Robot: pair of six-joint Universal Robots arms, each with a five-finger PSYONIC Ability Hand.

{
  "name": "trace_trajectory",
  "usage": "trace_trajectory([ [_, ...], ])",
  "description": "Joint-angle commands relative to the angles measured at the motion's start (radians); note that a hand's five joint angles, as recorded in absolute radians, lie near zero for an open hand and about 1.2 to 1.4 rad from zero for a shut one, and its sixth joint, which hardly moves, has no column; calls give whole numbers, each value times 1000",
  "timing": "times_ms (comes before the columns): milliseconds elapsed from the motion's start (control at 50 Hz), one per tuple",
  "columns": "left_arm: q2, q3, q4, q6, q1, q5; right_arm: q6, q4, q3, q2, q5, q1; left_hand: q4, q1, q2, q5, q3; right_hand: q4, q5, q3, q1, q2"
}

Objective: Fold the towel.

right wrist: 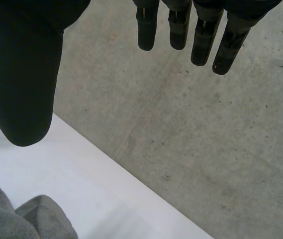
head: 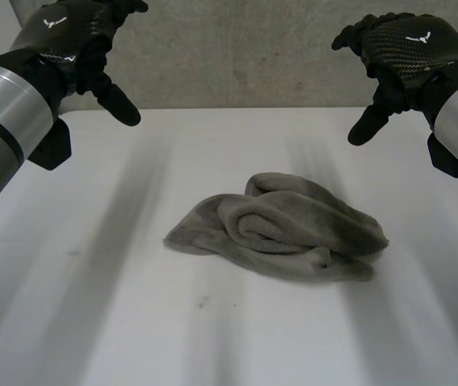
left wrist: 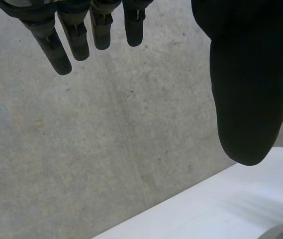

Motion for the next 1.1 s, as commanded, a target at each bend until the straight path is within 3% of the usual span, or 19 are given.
trace_trajectory([
  [20,-41,0,-1,1,-5,-1,-92,95,-52,143,9,-6,15,9,17,-18,15,-57,-53,-36,-33,-55],
  [240,-150,3,1,10,-12,2,-86,149,-114,418,1,1,21,15,23,-12,21,0,4,21,24,2],
  [380,-231,8,7,4,-16,2,-57,125,-147,624,6,-6,33,27,35,0,33,343,347,364,367,345],
  [500,-255,0,56,0,-18,2,-63,62,-142,669,9,-6,33,27,35,0,33,658,662,679,682,660],
  [520,-265,-6,74,0,-18,2,-60,51,-144,666,10,-6,33,27,35,0,33,992,996,1013,1016,994],
  [540,-275,-15,94,0,-22,4,-54,37,-138,648,12,-8,33,27,35,0,33,1163,1167,1184,1187,1165],
  [720,-372,-35,223,1,-59,48,-38,-76,-23,324,-15,4,33,27,35,0,33,1165,1169,1185,1189,1167],
  [860,-496,-3,282,-3,-82,181,-81,-32,48,191,-83,21,18,12,20,-15,18,1165,1169,1185,1189,1167],
  [1000,-584,51,263,-7,-114,205,-182,8,103,80,-92,57,42,36,44,9,42,1165,1169,1185,1189,1167],
  [1060,-622,69,259,-3,-130,205,-211,16,108,56,-86,72,109,103,111,76,109,1165,1169,1185,1189,1167],
  [1080,-643,86,257,-2,-134,203,-219,14,111,42,-86,78,275,269,277,242,275,1165,1169,1185,1189,1167],
  [1100,-644,86,257,-2,-134,203,-222,13,111,28,-86,83,277,270,279,244,276,1165,1169,1185,1189,1167],
])
